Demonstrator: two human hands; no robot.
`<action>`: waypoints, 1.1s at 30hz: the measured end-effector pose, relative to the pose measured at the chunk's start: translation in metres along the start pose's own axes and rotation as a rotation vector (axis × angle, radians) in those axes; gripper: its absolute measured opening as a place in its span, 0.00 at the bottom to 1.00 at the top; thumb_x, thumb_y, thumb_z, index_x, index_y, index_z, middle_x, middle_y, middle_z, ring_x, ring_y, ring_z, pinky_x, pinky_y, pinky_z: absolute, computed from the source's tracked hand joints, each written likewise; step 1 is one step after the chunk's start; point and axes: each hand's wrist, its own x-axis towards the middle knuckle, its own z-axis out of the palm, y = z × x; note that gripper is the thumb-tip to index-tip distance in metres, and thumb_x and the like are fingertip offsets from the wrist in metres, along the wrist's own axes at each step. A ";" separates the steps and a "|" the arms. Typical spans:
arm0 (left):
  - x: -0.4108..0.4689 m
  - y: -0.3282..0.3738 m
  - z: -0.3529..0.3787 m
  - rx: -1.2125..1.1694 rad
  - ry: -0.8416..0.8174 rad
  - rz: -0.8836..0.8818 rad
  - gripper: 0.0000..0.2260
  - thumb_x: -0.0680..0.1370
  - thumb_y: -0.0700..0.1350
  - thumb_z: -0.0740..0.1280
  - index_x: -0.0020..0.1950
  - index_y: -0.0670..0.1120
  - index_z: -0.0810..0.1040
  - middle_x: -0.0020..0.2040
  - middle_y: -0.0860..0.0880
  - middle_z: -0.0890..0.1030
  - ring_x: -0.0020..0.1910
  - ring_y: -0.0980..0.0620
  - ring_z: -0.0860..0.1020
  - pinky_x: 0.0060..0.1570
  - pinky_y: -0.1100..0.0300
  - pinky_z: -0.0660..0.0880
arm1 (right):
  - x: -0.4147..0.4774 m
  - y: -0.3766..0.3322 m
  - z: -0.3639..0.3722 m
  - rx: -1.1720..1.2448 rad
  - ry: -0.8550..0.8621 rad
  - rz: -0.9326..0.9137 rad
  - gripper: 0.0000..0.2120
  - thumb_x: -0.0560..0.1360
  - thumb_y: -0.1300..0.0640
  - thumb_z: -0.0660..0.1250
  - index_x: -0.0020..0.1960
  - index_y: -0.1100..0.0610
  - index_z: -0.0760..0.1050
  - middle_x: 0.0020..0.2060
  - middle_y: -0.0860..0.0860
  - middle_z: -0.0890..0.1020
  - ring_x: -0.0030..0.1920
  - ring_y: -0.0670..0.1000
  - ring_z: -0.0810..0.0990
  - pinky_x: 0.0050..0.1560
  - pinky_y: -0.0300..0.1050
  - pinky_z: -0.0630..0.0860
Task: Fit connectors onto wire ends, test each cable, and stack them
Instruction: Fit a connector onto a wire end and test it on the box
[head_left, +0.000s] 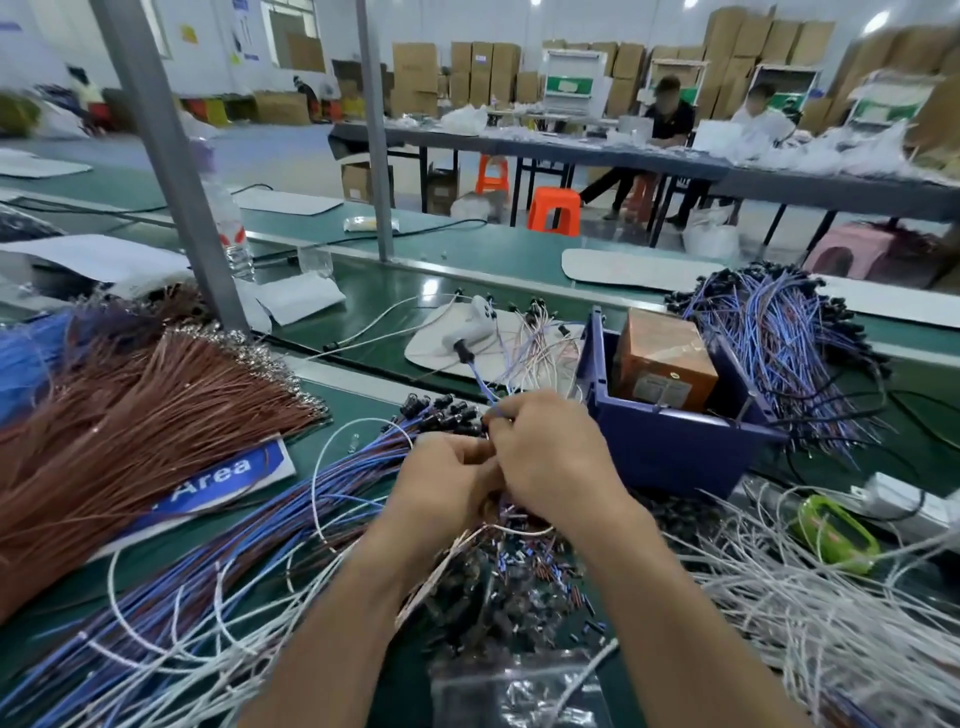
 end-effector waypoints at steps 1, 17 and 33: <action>0.004 0.012 -0.011 -0.126 0.060 -0.043 0.13 0.79 0.34 0.68 0.34 0.41 0.79 0.26 0.47 0.74 0.21 0.56 0.66 0.22 0.67 0.63 | 0.013 -0.021 -0.004 -0.050 -0.023 -0.044 0.12 0.79 0.51 0.63 0.45 0.54 0.83 0.40 0.52 0.84 0.43 0.56 0.82 0.45 0.48 0.79; 0.056 0.037 -0.262 -0.258 1.093 -0.243 0.23 0.74 0.59 0.70 0.63 0.46 0.75 0.58 0.50 0.78 0.48 0.49 0.79 0.51 0.56 0.79 | 0.027 -0.127 0.087 0.356 -0.262 -0.153 0.13 0.78 0.56 0.66 0.59 0.53 0.83 0.57 0.54 0.85 0.58 0.57 0.82 0.64 0.53 0.78; 0.028 -0.028 -0.087 0.948 0.307 0.044 0.16 0.75 0.45 0.69 0.60 0.59 0.82 0.51 0.51 0.86 0.52 0.45 0.83 0.49 0.54 0.79 | 0.032 -0.042 0.092 -0.176 -0.134 -0.117 0.13 0.74 0.63 0.64 0.55 0.55 0.82 0.52 0.58 0.84 0.57 0.61 0.81 0.52 0.49 0.76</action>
